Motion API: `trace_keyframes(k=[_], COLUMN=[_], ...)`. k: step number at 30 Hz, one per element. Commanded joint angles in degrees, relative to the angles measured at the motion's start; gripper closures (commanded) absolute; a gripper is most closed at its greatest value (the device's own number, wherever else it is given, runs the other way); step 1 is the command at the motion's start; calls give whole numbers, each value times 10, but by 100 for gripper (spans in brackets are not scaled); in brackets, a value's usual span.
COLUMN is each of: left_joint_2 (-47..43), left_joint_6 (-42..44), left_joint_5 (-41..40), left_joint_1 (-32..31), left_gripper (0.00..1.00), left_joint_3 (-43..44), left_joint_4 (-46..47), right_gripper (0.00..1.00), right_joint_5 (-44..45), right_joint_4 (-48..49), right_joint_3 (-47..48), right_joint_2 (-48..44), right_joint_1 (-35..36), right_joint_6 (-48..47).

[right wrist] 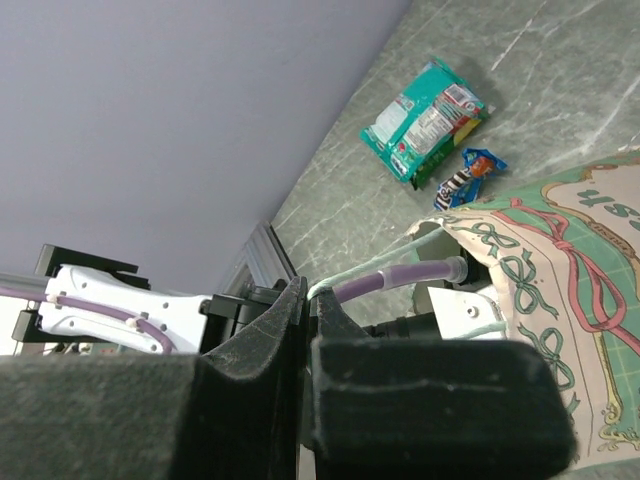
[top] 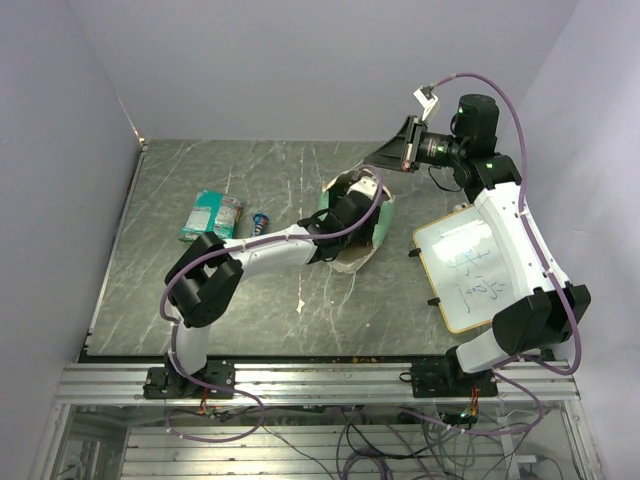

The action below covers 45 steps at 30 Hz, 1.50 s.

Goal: Take the snacks out of the paper bag

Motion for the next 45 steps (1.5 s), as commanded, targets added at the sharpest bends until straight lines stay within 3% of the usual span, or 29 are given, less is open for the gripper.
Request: trace_keyframes(k=[1, 11, 25, 32, 34, 37, 45], left_joint_2=[-39, -15, 49, 27, 24, 16, -86], left_joint_6=[-8, -2, -19, -32, -30, -34, -36], left_joint_5=[-6, -23, 29, 68, 72, 62, 80], left_joint_1=[5, 10, 13, 14, 14, 17, 21], left_gripper=[23, 21, 26, 44, 57, 90, 93], left_joint_3=[38, 57, 79, 51, 51, 54, 2], left_joint_4=[-40, -45, -80, -51, -49, -50, -39], right_gripper=[100, 100, 100, 100, 100, 100, 100], right_joint_5=[-17, -16, -14, -14, -15, -15, -2], right_joint_4=[21, 16, 13, 16, 13, 10, 14], right_joint_3=[6, 3, 4, 4, 7, 9, 2], right_joint_2=[-9, -15, -20, -20, -18, -17, -19], right_joint_1=[2, 2, 2, 2, 2, 2, 2], right_joint_6=[4, -1, -3, 0, -1, -3, -7])
